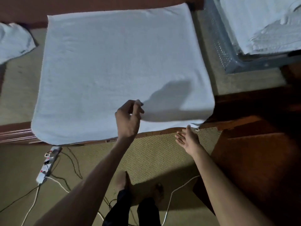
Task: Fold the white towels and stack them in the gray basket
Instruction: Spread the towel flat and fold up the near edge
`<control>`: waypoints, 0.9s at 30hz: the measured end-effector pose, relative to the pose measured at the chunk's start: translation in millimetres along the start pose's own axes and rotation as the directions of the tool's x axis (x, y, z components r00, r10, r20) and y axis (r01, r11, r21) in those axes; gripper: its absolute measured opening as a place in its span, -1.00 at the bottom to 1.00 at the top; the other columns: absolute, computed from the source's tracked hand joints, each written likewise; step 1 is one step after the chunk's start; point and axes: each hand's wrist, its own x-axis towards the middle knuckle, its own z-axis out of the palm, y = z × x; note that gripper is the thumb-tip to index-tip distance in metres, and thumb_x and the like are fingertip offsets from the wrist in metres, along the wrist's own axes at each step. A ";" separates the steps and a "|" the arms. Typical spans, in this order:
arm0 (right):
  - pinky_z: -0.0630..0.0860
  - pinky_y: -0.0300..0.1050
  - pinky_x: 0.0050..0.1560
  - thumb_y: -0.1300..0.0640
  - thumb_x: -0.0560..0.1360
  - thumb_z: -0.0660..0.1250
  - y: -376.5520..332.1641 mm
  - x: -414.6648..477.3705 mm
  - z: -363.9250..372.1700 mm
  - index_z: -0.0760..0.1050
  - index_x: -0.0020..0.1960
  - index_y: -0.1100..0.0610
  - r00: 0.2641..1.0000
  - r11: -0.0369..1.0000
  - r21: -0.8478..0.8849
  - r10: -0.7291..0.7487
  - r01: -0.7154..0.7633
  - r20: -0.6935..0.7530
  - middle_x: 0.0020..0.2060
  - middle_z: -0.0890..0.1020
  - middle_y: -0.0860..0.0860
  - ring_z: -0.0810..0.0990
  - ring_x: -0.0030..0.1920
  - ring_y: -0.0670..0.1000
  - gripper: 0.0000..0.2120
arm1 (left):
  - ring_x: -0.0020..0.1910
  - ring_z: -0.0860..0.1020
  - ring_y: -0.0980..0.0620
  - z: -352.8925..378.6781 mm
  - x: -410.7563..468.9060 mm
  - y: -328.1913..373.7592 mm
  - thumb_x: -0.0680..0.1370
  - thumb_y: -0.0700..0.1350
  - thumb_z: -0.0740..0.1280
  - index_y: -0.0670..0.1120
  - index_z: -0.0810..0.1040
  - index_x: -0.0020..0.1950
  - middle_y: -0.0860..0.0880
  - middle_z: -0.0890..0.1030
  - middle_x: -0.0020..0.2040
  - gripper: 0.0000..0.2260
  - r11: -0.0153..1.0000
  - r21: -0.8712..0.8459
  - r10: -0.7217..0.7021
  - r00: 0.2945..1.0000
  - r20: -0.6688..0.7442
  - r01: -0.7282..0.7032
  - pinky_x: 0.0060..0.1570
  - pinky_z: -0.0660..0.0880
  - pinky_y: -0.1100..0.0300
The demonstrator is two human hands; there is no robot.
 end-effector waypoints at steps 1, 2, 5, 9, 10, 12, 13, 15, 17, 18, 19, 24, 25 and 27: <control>0.52 0.07 0.20 -0.17 0.71 0.03 -0.6 4.0 8.2 0.35 0.46 0.26 1.000 0.995 0.093 0.025 -0.025 0.004 0.30 0.56 0.18 0.55 0.32 0.21 -0.44 | -0.35 0.57 -0.05 -17.8 -4.8 -12.7 0.66 -0.02 0.28 -0.11 0.65 -0.17 -0.05 0.64 -0.34 -0.71 0.997 -0.039 -0.068 0.992 -0.105 0.065 -0.25 0.51 0.05; 0.47 0.09 0.26 -0.20 0.71 0.00 -1.4 7.1 16.6 0.29 0.52 0.27 0.999 0.983 0.177 0.040 -0.042 0.010 0.38 0.51 0.19 0.50 0.38 0.20 -0.38 | -0.38 0.53 -0.04 -33.5 -8.5 -25.9 0.66 0.00 0.27 -0.13 0.63 -0.20 -0.07 0.62 -0.37 -0.67 0.988 -0.088 -0.142 0.966 -0.217 0.126 -0.28 0.48 0.05; 0.33 0.11 0.43 -0.29 0.68 -0.04 -1.2 17.8 35.6 0.20 0.58 0.24 0.996 0.919 0.387 0.089 -0.082 -0.001 0.49 0.40 0.18 0.40 0.48 0.16 -0.28 | -0.46 0.39 0.00 -68.4 -16.1 -60.7 0.64 0.06 0.25 -0.17 0.54 -0.30 -0.09 0.48 -0.45 -0.59 0.879 -0.379 -0.452 0.761 -0.465 0.290 -0.39 0.31 0.10; 0.24 0.18 0.48 -0.38 0.63 -0.09 0.2 26.5 48.0 0.29 0.49 0.24 0.988 0.846 0.526 0.141 -0.087 -0.063 0.47 0.41 0.16 0.36 0.49 0.14 -0.22 | -0.45 0.39 0.10 -102.0 -8.8 -103.3 0.64 0.19 0.22 -0.09 0.55 -0.11 0.03 0.47 -0.34 -0.63 0.526 -0.789 -0.830 0.395 -0.394 0.318 -0.41 0.26 0.19; 0.20 0.18 0.50 -0.39 0.62 -0.11 0.7 28.0 49.3 0.24 0.52 0.24 0.989 0.837 0.542 0.136 -0.080 -0.065 0.46 0.39 0.14 0.34 0.49 0.13 -0.20 | -0.28 0.53 0.15 -108.4 -5.2 -110.9 0.63 0.26 0.20 -0.10 0.59 0.06 0.04 0.58 -0.17 -0.57 0.423 -0.857 -0.880 0.359 -0.311 0.294 -0.32 0.39 0.20; 0.17 0.13 0.53 -0.41 0.60 -0.14 1.8 34.6 48.0 0.27 0.50 0.22 0.990 0.832 0.552 0.114 -0.051 -0.079 0.37 0.42 0.16 0.40 0.42 0.11 -0.19 | 0.34 0.51 0.05 -118.3 0.9 -123.8 0.57 0.39 0.18 -0.09 0.41 0.53 0.01 0.52 0.38 -0.29 0.248 -0.935 -0.931 0.330 -0.158 0.252 0.24 0.47 0.11; 0.21 0.10 0.53 -0.42 0.60 -0.14 3.0 41.1 45.0 0.37 0.39 0.19 0.990 0.834 0.551 0.099 -0.027 -0.102 0.27 0.48 0.15 0.49 0.29 0.10 -0.22 | 0.47 0.41 -0.03 -121.8 3.9 -129.6 0.53 0.45 0.19 -0.04 0.27 0.63 -0.04 0.41 0.51 -0.18 0.189 -0.956 -0.935 0.340 -0.105 0.223 0.42 0.37 0.00; 0.35 -0.01 0.39 -0.38 0.60 -0.07 7.3 49.5 39.5 0.50 0.01 0.11 0.993 0.835 0.551 0.058 0.007 -0.101 -0.09 0.57 0.06 0.57 -0.11 0.04 -0.37 | 0.47 0.41 -0.14 -127.6 7.8 -142.1 0.43 0.54 0.25 0.01 0.22 0.64 -0.11 0.38 0.54 -0.06 0.102 -0.982 -0.910 0.414 -0.026 0.162 0.42 0.36 -0.19; 0.52 -0.13 0.05 -0.28 0.58 0.06 11.6 46.9 35.7 0.49 -0.16 0.09 0.999 0.798 0.601 -0.030 0.041 -0.028 -0.34 0.54 0.04 0.51 -0.35 0.03 -0.51 | 0.33 0.50 -0.21 -133.0 8.1 -151.7 0.39 0.57 0.24 -0.04 0.35 0.55 -0.15 0.50 0.39 -0.06 0.054 -0.990 -0.862 0.507 0.020 0.131 0.34 0.41 -0.31; 0.57 -0.09 0.00 -0.26 0.56 0.12 14.6 44.7 34.5 0.59 -0.07 0.09 0.994 0.757 0.648 -0.112 0.086 -0.001 -0.25 0.64 0.06 0.61 -0.28 0.05 -0.53 | 0.27 0.52 -0.23 -135.3 6.9 -155.0 0.39 0.58 0.22 -0.08 0.40 0.48 -0.16 0.53 0.33 -0.09 0.040 -0.991 -0.846 0.532 0.036 0.130 0.34 0.39 -0.35; 0.61 0.04 0.05 -0.26 0.56 0.13 17.6 41.2 34.9 0.65 0.13 0.05 0.981 0.717 0.683 -0.192 0.137 0.004 -0.04 0.72 0.07 0.71 -0.09 0.11 -0.51 | 0.24 0.53 -0.24 -137.7 4.8 -156.4 0.40 0.58 0.22 -0.11 0.43 0.43 -0.17 0.54 0.29 -0.11 0.033 -0.990 -0.838 0.543 0.048 0.139 0.34 0.38 -0.37; 0.49 0.30 0.31 -0.33 0.61 0.01 30.4 27.0 26.7 0.57 0.35 -0.15 0.968 0.668 0.707 -0.230 0.231 -0.098 0.28 0.65 -0.03 0.59 0.31 0.21 -0.48 | 0.24 0.53 -0.26 -149.4 -12.9 -160.4 0.40 0.54 0.30 -0.14 0.47 0.40 -0.18 0.55 0.28 -0.13 0.016 -0.978 -0.813 0.572 0.107 0.206 0.33 0.42 -0.36; 0.47 0.31 0.32 -0.32 0.61 0.02 34.0 24.9 22.5 0.56 0.36 -0.16 0.966 0.665 0.708 -0.236 0.239 -0.105 0.28 0.65 -0.03 0.58 0.32 0.21 -0.48 | 0.24 0.55 -0.26 -153.1 -17.5 -160.9 0.41 0.50 0.34 -0.15 0.49 0.38 -0.18 0.57 0.27 -0.16 0.008 -0.976 -0.805 0.581 0.123 0.217 0.31 0.45 -0.32; 0.47 0.27 0.34 -0.32 0.62 0.01 38.1 12.8 14.7 0.55 0.37 -0.16 0.964 0.689 0.677 -0.233 0.257 -0.129 0.28 0.65 -0.04 0.61 0.30 0.18 -0.48 | 0.22 0.58 -0.24 -162.3 -30.7 -159.2 0.45 0.38 0.42 -0.16 0.51 0.36 -0.18 0.59 0.26 -0.26 -0.019 -0.975 -0.812 0.566 0.144 0.221 0.25 0.53 -0.23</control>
